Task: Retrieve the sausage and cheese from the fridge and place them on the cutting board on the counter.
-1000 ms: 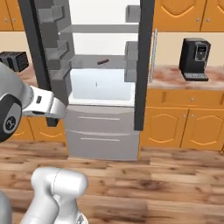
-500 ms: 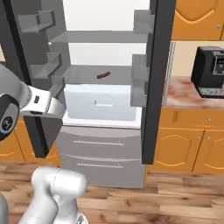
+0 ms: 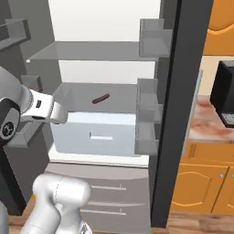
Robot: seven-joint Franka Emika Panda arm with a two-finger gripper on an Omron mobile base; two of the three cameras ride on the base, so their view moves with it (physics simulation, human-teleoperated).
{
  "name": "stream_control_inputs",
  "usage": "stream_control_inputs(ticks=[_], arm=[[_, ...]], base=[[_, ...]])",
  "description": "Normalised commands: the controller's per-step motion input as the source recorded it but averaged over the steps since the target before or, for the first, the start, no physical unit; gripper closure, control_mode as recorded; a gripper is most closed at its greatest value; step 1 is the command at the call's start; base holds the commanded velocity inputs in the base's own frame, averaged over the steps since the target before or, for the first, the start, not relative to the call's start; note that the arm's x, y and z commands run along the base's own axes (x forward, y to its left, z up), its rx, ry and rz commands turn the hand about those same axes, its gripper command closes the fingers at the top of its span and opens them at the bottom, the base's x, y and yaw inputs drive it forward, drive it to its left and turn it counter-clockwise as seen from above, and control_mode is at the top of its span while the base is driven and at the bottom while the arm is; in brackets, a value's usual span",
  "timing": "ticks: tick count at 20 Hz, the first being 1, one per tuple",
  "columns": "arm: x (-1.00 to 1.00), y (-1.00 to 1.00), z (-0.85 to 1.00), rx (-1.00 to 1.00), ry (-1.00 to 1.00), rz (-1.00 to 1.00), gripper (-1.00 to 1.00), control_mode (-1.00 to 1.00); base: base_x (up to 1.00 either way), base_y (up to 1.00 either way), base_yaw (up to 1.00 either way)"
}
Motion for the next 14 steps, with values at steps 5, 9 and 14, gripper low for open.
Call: stream_control_inputs(ticks=[5,9,14], arm=[[0.00,0.00,0.00,0.00,0.00,0.00,-1.00,1.00],[0.00,0.00,0.00,0.00,0.00,0.00,-1.00,1.00],[0.06,0.00,-0.05,0.00,0.03,0.00,-1.00,-1.00]], base=[[1.00,0.00,0.00],[0.91,-0.06,0.00],[0.23,-0.01,0.00]])
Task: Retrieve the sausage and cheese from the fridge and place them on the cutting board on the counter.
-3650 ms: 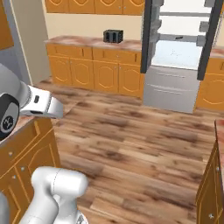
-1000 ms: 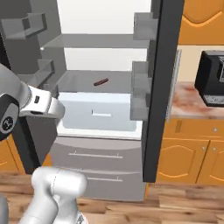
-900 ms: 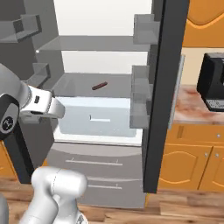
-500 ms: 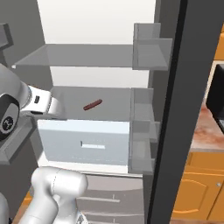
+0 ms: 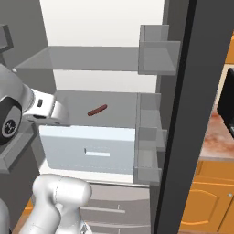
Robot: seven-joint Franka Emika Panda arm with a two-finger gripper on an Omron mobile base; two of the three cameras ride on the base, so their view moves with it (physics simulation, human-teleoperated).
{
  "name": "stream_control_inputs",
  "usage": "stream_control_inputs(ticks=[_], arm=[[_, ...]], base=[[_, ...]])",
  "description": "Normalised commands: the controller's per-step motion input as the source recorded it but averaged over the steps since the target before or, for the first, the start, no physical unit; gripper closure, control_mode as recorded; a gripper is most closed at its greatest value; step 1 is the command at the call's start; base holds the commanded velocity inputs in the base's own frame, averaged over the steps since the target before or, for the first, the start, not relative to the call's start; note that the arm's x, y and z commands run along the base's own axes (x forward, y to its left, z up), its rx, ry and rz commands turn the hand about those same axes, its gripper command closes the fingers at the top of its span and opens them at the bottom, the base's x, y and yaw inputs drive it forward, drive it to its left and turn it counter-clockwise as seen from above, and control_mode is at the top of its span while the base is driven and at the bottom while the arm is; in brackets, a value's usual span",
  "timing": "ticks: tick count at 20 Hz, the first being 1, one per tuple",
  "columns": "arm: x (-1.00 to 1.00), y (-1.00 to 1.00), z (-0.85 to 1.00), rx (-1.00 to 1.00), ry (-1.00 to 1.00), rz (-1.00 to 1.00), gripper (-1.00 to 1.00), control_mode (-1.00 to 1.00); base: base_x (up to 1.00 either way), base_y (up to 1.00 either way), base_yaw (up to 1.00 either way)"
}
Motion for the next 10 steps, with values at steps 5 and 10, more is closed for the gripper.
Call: stream_control_inputs(ticks=[5,10], arm=[[0.62,0.00,-0.22,0.02,0.23,0.00,-1.00,-1.00],[0.91,0.00,-0.47,0.05,0.15,0.00,-1.00,-1.00]], base=[[0.00,0.00,0.00],[0.00,0.00,0.00]])
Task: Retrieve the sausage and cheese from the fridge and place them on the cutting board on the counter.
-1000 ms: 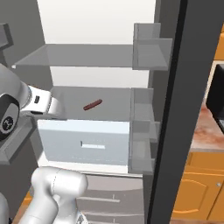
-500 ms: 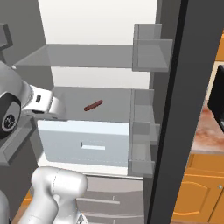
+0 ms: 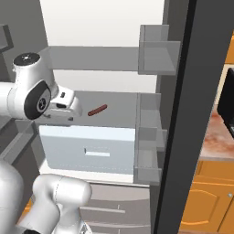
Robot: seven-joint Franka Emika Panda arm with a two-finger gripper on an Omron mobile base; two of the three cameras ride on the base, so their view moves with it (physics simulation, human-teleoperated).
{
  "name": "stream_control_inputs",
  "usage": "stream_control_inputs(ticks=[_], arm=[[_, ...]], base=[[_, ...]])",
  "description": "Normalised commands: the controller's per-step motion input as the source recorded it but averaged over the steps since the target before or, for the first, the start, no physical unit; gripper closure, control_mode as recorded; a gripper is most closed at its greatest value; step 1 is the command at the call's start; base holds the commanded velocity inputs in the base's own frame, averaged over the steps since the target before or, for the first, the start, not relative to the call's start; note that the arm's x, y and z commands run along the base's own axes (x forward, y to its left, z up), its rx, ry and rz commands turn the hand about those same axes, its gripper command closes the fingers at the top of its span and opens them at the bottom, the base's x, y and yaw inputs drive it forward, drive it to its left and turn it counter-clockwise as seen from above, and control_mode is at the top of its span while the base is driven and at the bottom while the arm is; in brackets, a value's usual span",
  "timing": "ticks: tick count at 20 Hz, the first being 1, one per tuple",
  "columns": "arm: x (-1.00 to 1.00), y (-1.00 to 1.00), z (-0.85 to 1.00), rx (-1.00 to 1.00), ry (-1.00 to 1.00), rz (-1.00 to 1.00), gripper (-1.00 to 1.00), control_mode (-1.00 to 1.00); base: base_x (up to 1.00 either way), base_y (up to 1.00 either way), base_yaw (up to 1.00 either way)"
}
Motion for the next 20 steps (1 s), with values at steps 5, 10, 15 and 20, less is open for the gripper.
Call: stream_control_inputs(ticks=[5,10,15,20], arm=[[0.89,0.00,-0.58,0.01,0.03,0.00,-1.00,-1.00],[0.72,0.00,-0.45,0.00,0.00,0.00,-1.00,-1.00],[0.58,-0.01,-0.32,0.01,-0.01,-0.01,-1.00,-1.00],[0.44,0.00,-0.26,0.00,-0.04,-0.05,-1.00,-1.00]], base=[[0.00,0.00,0.00],[0.00,0.00,0.00],[0.00,0.00,0.00],[0.00,0.00,0.00]])
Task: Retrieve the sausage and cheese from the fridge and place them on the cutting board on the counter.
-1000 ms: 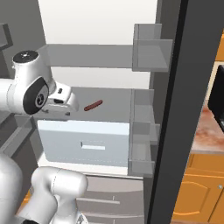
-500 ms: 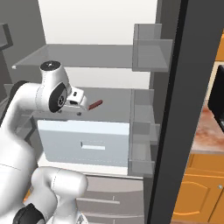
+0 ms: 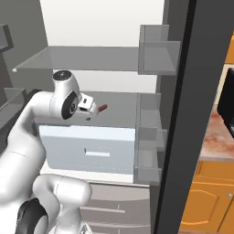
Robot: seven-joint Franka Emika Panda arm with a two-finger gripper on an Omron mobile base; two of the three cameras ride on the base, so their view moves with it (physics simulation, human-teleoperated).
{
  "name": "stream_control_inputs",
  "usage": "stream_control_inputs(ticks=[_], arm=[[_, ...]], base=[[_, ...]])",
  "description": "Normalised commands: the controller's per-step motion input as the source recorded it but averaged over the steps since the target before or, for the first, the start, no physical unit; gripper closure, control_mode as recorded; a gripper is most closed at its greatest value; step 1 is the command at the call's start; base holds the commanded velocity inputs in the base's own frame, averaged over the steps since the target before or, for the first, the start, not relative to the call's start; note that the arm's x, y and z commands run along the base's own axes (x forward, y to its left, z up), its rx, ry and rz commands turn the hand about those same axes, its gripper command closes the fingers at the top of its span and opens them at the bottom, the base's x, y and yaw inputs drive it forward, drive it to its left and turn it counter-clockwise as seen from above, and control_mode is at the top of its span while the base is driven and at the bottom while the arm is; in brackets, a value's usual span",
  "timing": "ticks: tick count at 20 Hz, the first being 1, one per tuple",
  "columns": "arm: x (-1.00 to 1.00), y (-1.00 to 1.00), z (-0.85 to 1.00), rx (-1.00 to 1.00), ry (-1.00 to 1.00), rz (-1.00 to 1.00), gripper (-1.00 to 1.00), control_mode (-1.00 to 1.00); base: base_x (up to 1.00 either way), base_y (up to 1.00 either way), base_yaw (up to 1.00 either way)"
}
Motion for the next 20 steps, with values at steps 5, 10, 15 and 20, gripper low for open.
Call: stream_control_inputs(ticks=[5,10,15,20], arm=[[0.31,0.00,-0.24,0.00,0.00,-0.03,-1.00,-1.00],[0.14,0.10,-0.03,0.00,0.02,-0.02,-1.00,-1.00],[0.20,0.08,-0.16,0.00,0.00,-0.03,-1.00,-1.00],[0.29,0.02,-0.28,0.00,0.00,-0.04,-1.00,-1.00]], base=[[0.00,0.00,0.00],[0.00,0.00,0.00],[0.00,0.00,0.00],[0.00,0.00,0.00]])
